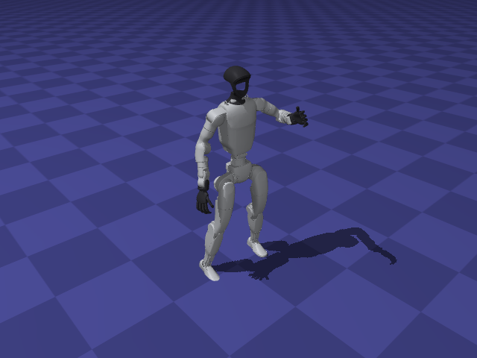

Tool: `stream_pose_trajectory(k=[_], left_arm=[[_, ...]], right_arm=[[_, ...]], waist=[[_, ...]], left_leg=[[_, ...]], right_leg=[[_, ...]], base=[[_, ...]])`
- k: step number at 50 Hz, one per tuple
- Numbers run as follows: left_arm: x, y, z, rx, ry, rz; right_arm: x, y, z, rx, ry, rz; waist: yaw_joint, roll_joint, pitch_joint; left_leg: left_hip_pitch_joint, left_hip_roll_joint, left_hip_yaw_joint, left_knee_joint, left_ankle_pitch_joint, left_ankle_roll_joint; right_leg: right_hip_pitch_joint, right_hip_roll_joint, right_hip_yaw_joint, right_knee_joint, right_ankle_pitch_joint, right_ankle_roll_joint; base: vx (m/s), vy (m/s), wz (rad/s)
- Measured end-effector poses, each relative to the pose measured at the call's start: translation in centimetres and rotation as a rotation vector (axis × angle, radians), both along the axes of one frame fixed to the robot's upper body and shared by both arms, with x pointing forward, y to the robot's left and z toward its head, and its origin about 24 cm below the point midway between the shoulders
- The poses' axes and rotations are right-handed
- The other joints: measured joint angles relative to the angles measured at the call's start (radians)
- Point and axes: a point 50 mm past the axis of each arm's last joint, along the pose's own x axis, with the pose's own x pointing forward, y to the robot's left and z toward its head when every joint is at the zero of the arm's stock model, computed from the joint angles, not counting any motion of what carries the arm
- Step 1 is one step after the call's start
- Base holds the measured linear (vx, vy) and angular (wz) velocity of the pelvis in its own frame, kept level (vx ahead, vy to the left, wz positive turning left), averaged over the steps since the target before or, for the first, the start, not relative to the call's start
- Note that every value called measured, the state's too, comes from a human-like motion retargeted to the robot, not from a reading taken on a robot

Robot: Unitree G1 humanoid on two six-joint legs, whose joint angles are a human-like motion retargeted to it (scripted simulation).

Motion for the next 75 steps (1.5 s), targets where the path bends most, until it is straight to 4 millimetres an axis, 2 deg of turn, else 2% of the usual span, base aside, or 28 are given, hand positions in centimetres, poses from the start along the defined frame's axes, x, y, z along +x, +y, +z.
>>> stream_pose_trajectory(k=[3,7,20,25,33,40,45,51,55,60,65,68,70,75], left_arm=[[-1.2,-0.2,-0.4,0.007,0.001,-0.017],[-1.8,-0.5,-0.7,0.020,0.004,-0.024],[-1.5,-1.2,-0.9,0.024,-0.004,-0.018],[-1.5,-1.3,-0.9,0.019,-0.005,-0.024],[-1.2,-1.3,-0.7,0.004,-0.008,-0.017],[-0.3,-0.9,0.1,0.095,-0.157,0.156],[1.0,-1.0,1.1,0.176,-0.275,0.271],[3.8,-1.6,1.2,0.210,-0.247,0.291],[6.3,-1.9,0.3,0.222,-0.155,0.309],[9.6,-1.5,-1.5,0.187,0.048,0.319],[12.1,-1.0,-3.4,-0.067,0.315,0.271],[13.2,-0.6,-3.8,-0.246,0.423,0.259],[13.8,-0.2,-3.7,-0.296,0.453,0.277],[15.1,2.2,-2.9,-0.118,0.455,0.443]], right_arm=[[0.3,0.0,0.1,-0.006,-0.017,0.000],[0.9,-0.1,0.3,-0.012,-0.036,0.010],[4.0,-0.5,1.2,-0.040,-0.131,0.044],[4.6,-0.5,1.4,-0.042,-0.156,0.046],[3.8,0.0,1.1,-0.036,-0.143,0.042],[2.2,0.2,0.6,-0.068,-0.118,0.020],[1.0,0.3,0.3,-0.082,-0.094,0.010],[0.3,0.2,0.2,-0.074,-0.068,0.013],[0.5,0.0,0.2,-0.070,-0.069,0.016],[1.7,-0.1,0.4,-0.057,-0.089,0.029],[3.2,0.0,0.6,-0.028,-0.104,0.055],[4.1,0.1,0.7,-0.009,-0.111,0.067],[4.5,0.2,0.8,0.003,-0.115,0.076],[4.9,0.3,0.9,0.035,-0.111,0.114]], waist=[[0.023,-0.001,0.006],[0.042,-0.004,0.007],[0.059,-0.010,0.000],[0.054,-0.008,-0.001],[0.035,-0.008,-0.001],[0.007,-0.011,-0.008],[-0.015,-0.014,-0.018],[-0.044,-0.017,-0.033],[-0.068,-0.018,-0.043],[-0.104,-0.016,-0.053],[-0.141,-0.010,-0.061],[-0.163,-0.005,-0.064],[-0.177,-0.002,-0.065],[-0.212,0.005,-0.071]], left_leg=[[-0.005,-0.004,-0.020,0.001,0.002,0.000],[-0.015,-0.011,-0.050,0.004,0.006,0.001],[-0.035,-0.025,-0.100,0.009,0.015,0.006],[-0.034,-0.022,-0.096,0.010,0.014,0.005],[-0.032,-0.017,-0.085,0.012,0.012,0.003],[-0.032,-0.015,-0.081,0.014,0.010,0.003],[-0.031,-0.015,-0.080,0.014,0.009,0.004],[-0.028,-0.015,-0.075,0.015,0.008,0.009],[-0.026,-0.014,-0.069,0.016,0.007,0.013],[-0.024,-0.013,-0.057,0.017,0.006,0.017],[-0.024,-0.010,-0.039,0.016,0.007,0.020],[-0.025,-0.007,-0.027,0.016,0.008,0.021],[-0.026,-0.006,-0.020,0.016,0.008,0.021],[-0.029,-0.003,-0.006,0.018,0.006,0.022]], right_leg=[[0.008,-0.005,-0.020,-0.002,-0.001,0.002],[0.019,-0.014,-0.050,-0.005,-0.003,0.004],[0.035,-0.027,-0.100,-0.011,-0.006,0.005],[0.035,-0.025,-0.096,-0.011,-0.006,0.004],[0.032,-0.019,-0.085,-0.012,-0.005,0.004],[0.031,-0.017,-0.080,-0.014,-0.004,0.009],[0.031,-0.017,-0.078,-0.014,-0.004,0.013],[0.031,-0.016,-0.073,-0.014,-0.005,0.015],[0.030,-0.016,-0.067,-0.014,-0.005,0.015],[0.025,-0.014,-0.056,-0.013,-0.006,0.012],[0.013,-0.010,-0.039,-0.011,-0.005,0.006],[0.004,-0.007,-0.028,-0.010,-0.004,0.001],[-0.002,-0.005,-0.020,-0.010,-0.003,-0.001],[-0.014,0.000,-0.003,-0.008,-0.002,-0.002]], base=[[0.00,0.00,0.33],[-0.01,0.00,0.38],[0.00,0.00,0.16],[0.00,0.00,0.00],[0.00,0.00,0.00],[0.00,0.00,0.00],[0.00,0.00,0.00],[0.00,0.00,0.00],[0.00,0.00,0.00],[0.00,0.00,0.00],[-0.01,0.00,-0.11],[-0.01,0.01,-0.19],[0.00,0.00,-0.09],[0.00,0.00,0.00]])
